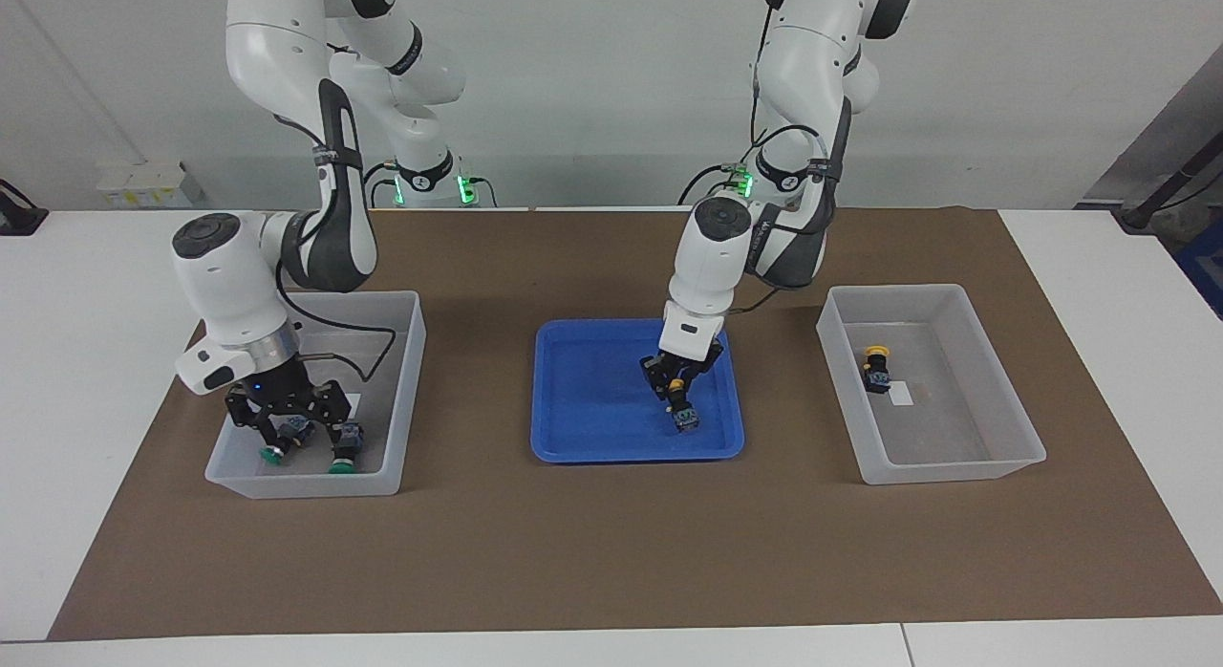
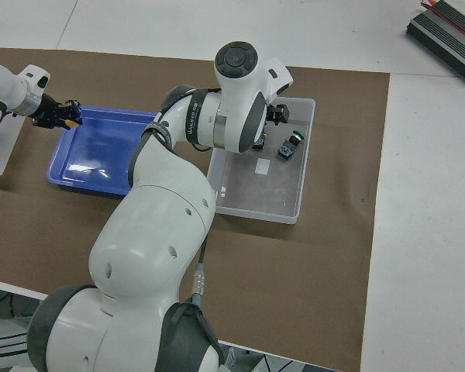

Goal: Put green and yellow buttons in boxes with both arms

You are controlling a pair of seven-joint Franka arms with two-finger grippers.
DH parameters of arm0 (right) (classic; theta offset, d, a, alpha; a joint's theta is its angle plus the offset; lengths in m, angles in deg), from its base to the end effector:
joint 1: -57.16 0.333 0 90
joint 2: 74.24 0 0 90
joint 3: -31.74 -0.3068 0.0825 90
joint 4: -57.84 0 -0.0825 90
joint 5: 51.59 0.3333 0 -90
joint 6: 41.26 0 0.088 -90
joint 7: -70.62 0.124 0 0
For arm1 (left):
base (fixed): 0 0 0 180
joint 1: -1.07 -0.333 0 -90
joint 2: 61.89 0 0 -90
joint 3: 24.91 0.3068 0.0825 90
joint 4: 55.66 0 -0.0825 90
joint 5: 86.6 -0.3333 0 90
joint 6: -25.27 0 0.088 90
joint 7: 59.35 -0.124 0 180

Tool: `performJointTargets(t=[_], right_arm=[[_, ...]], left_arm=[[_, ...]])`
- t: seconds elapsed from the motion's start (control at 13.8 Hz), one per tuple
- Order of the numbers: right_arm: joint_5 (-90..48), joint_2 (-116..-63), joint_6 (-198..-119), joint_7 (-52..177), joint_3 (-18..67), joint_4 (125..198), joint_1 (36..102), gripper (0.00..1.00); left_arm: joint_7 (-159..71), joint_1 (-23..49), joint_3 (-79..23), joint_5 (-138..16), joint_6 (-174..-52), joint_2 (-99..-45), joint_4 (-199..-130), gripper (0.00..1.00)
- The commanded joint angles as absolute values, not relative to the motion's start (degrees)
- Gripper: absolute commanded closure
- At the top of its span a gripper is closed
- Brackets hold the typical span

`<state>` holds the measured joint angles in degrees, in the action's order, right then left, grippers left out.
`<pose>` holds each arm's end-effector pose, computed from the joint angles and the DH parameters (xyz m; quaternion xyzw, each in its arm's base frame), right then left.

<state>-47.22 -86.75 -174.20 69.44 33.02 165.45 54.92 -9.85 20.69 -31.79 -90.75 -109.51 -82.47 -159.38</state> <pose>0.5891 -0.0332 0.4175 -0.9924 0.0424 -0.1127 0.0237 0.5548 -0.2677 0.3670 0.9790 0.1815 0.0777 0.0514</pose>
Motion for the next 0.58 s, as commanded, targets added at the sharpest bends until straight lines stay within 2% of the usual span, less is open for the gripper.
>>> performJointTargets(t=[0.0,0.51], right_arm=[[-48.2,-83.2,-166.9,74.1,33.0,163.7,57.2,0.0],[-51.9,-72.8,-153.8,78.6,32.7,162.1,58.2,0.0]], left_arm=[[-17.5,15.8,-32.6,-91.2,-102.2,-77.7,-159.5,1.0],[-52.4,1.4,-32.4,-85.6,-85.6,-70.9,-159.5,1.0]])
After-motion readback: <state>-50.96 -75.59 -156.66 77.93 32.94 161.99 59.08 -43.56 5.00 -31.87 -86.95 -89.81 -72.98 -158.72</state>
